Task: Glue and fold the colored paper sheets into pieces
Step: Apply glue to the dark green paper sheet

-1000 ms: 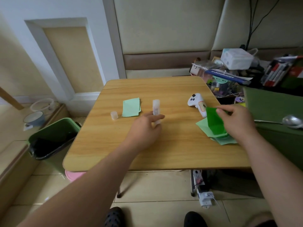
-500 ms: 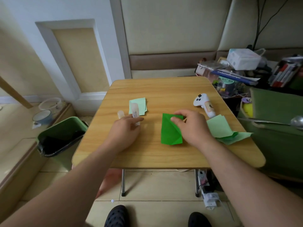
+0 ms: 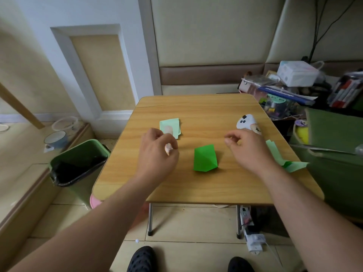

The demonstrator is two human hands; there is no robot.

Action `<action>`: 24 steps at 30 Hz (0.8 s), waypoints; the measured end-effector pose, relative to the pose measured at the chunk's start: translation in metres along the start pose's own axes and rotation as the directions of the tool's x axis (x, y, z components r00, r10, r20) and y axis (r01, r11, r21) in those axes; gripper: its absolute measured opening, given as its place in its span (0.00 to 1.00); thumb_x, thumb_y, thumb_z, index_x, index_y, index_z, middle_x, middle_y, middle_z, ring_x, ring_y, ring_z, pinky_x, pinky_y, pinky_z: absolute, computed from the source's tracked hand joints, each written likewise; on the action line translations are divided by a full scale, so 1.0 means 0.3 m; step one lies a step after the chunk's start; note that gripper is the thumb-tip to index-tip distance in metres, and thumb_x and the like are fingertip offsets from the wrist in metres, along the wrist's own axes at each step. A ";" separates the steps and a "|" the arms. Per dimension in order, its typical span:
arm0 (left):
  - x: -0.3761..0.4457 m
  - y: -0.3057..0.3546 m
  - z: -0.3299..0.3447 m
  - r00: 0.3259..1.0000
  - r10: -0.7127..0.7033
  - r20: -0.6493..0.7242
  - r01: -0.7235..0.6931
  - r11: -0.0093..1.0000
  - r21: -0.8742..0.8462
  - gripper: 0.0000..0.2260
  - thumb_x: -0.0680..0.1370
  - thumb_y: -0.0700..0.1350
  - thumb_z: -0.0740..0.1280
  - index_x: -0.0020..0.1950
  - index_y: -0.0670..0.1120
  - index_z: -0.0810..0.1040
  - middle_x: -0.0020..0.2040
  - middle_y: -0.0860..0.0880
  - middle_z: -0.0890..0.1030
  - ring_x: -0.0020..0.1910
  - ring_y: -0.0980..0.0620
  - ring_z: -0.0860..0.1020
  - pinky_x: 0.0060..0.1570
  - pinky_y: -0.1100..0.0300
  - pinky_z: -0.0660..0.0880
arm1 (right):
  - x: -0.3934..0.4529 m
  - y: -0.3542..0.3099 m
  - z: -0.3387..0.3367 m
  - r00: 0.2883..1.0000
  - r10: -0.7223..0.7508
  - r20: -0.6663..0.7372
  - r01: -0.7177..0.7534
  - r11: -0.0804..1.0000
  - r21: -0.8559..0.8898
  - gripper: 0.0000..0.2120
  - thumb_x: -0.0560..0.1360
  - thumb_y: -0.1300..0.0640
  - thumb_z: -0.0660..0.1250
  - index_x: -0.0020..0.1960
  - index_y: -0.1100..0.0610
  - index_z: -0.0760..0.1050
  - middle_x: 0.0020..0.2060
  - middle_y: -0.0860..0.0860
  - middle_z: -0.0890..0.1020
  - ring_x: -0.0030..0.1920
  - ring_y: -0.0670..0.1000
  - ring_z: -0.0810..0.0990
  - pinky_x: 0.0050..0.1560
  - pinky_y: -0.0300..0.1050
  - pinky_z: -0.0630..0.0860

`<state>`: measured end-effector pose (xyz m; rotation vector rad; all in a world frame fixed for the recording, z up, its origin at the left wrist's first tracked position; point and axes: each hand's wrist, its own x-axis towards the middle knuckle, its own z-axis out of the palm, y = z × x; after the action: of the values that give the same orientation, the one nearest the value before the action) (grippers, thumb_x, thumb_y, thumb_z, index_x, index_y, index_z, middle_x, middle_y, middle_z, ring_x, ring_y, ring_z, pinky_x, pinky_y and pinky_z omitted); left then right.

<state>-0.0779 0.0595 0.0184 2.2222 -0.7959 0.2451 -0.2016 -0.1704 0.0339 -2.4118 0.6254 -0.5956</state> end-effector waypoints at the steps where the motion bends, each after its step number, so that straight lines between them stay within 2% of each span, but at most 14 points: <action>1: -0.007 0.016 0.013 0.996 0.078 0.041 -0.076 0.996 -0.037 0.07 0.75 0.42 0.71 0.48 0.54 0.83 0.54 0.54 0.73 0.57 0.52 0.72 0.56 0.57 0.71 | -0.006 0.005 -0.008 1.000 0.002 0.014 -0.002 1.000 0.009 0.08 0.81 0.54 0.70 0.58 0.50 0.85 0.46 0.43 0.81 0.46 0.46 0.78 0.44 0.40 0.69; 4: -0.034 0.043 0.066 0.936 0.291 0.196 -0.280 0.956 -0.085 0.08 0.76 0.45 0.71 0.54 0.53 0.85 0.55 0.54 0.79 0.55 0.54 0.78 0.56 0.58 0.74 | -0.033 -0.006 -0.005 0.997 -0.071 0.033 0.070 0.997 0.046 0.06 0.80 0.55 0.71 0.54 0.48 0.86 0.44 0.41 0.81 0.42 0.39 0.76 0.42 0.34 0.70; 6: -0.045 0.046 0.093 0.881 0.357 0.309 -0.358 0.932 -0.057 0.13 0.77 0.52 0.71 0.60 0.52 0.84 0.58 0.51 0.81 0.58 0.52 0.77 0.62 0.59 0.73 | -0.043 -0.024 0.016 0.987 -0.131 0.098 0.125 0.990 0.066 0.05 0.78 0.53 0.74 0.53 0.45 0.86 0.46 0.40 0.82 0.44 0.39 0.78 0.46 0.38 0.75; 8: -0.043 0.042 0.109 0.822 0.376 0.427 -0.401 0.915 -0.033 0.20 0.76 0.59 0.72 0.63 0.51 0.82 0.60 0.50 0.82 0.60 0.51 0.77 0.61 0.61 0.70 | -0.047 -0.040 0.029 0.957 -0.164 0.241 0.150 0.986 0.076 0.08 0.73 0.45 0.77 0.51 0.42 0.85 0.48 0.39 0.82 0.48 0.40 0.79 0.53 0.45 0.78; 10: -0.034 0.033 0.119 0.816 0.384 0.432 -0.415 0.909 -0.023 0.18 0.75 0.58 0.72 0.60 0.50 0.83 0.56 0.50 0.83 0.56 0.50 0.79 0.59 0.60 0.72 | -0.050 -0.040 0.027 0.903 -0.169 0.395 0.183 0.983 0.002 0.18 0.67 0.36 0.78 0.55 0.39 0.84 0.54 0.37 0.82 0.56 0.42 0.78 0.63 0.47 0.76; 12: -0.029 0.027 0.125 0.843 0.385 0.375 -0.410 0.912 -0.013 0.11 0.76 0.51 0.71 0.56 0.50 0.84 0.52 0.51 0.84 0.52 0.49 0.80 0.56 0.57 0.74 | -0.057 -0.036 0.026 0.869 -0.167 0.466 0.239 0.966 -0.098 0.22 0.68 0.40 0.79 0.60 0.43 0.83 0.59 0.37 0.80 0.63 0.43 0.73 0.70 0.45 0.68; 13: -0.030 0.031 0.126 0.860 0.384 0.337 -0.402 0.915 -0.017 0.08 0.77 0.49 0.71 0.55 0.50 0.84 0.49 0.51 0.84 0.50 0.49 0.80 0.53 0.57 0.74 | -0.059 -0.032 0.031 0.879 -0.175 0.444 0.258 0.957 -0.135 0.19 0.70 0.43 0.79 0.60 0.44 0.83 0.60 0.39 0.81 0.64 0.45 0.72 0.70 0.45 0.68; 15: -0.037 0.050 0.118 0.909 0.317 0.271 -0.311 0.948 -0.065 0.04 0.81 0.48 0.69 0.55 0.51 0.81 0.45 0.52 0.83 0.46 0.51 0.79 0.46 0.58 0.73 | -0.061 -0.031 0.036 0.920 -0.170 0.354 0.227 0.966 -0.124 0.11 0.74 0.45 0.76 0.55 0.42 0.83 0.57 0.42 0.82 0.62 0.49 0.74 0.65 0.49 0.72; 16: -0.038 0.060 0.110 0.935 0.256 0.245 -0.232 0.965 -0.123 0.03 0.82 0.48 0.68 0.55 0.53 0.79 0.43 0.53 0.82 0.43 0.53 0.78 0.43 0.59 0.74 | -0.060 -0.038 0.036 0.940 -0.150 0.306 0.178 0.982 -0.066 0.07 0.75 0.45 0.75 0.52 0.41 0.83 0.54 0.43 0.81 0.59 0.48 0.76 0.61 0.49 0.74; 18: -0.036 0.083 0.094 0.971 0.155 0.181 -0.102 0.957 -0.270 0.02 0.84 0.48 0.66 0.55 0.55 0.75 0.38 0.53 0.80 0.37 0.55 0.77 0.38 0.59 0.74 | -0.055 -0.058 0.032 0.959 -0.119 0.259 0.093 0.990 0.109 0.02 0.79 0.46 0.72 0.48 0.43 0.80 0.50 0.42 0.81 0.54 0.44 0.78 0.53 0.47 0.74; 20: -0.035 0.108 0.079 0.988 0.089 0.128 -0.031 0.918 -0.395 0.05 0.84 0.47 0.66 0.57 0.57 0.72 0.36 0.49 0.81 0.35 0.51 0.78 0.36 0.54 0.75 | -0.051 -0.079 0.029 0.962 -0.096 0.255 0.019 0.957 0.289 0.02 0.81 0.50 0.69 0.50 0.46 0.79 0.44 0.44 0.85 0.50 0.44 0.83 0.52 0.49 0.78; 22: -0.034 0.127 0.069 0.987 0.016 0.157 0.074 0.835 -0.546 0.11 0.83 0.45 0.68 0.60 0.58 0.71 0.39 0.48 0.83 0.36 0.48 0.81 0.36 0.51 0.78 | -0.044 -0.081 0.035 0.965 -0.040 0.257 -0.069 0.914 0.399 0.03 0.83 0.50 0.67 0.53 0.47 0.79 0.41 0.49 0.88 0.46 0.51 0.86 0.54 0.58 0.82; 24: -0.028 0.121 0.073 0.972 -0.043 0.229 0.173 0.794 -0.583 0.13 0.81 0.43 0.70 0.58 0.60 0.72 0.45 0.48 0.85 0.40 0.46 0.84 0.38 0.51 0.81 | -0.037 -0.067 0.053 0.959 0.017 0.284 -0.138 0.900 0.413 0.04 0.83 0.49 0.67 0.53 0.48 0.79 0.40 0.51 0.88 0.43 0.53 0.87 0.53 0.63 0.82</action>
<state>-0.1083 0.0288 0.0213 1.6841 -0.7225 -0.2749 -0.1961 -0.1432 0.0316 -1.9921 0.4171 -0.3127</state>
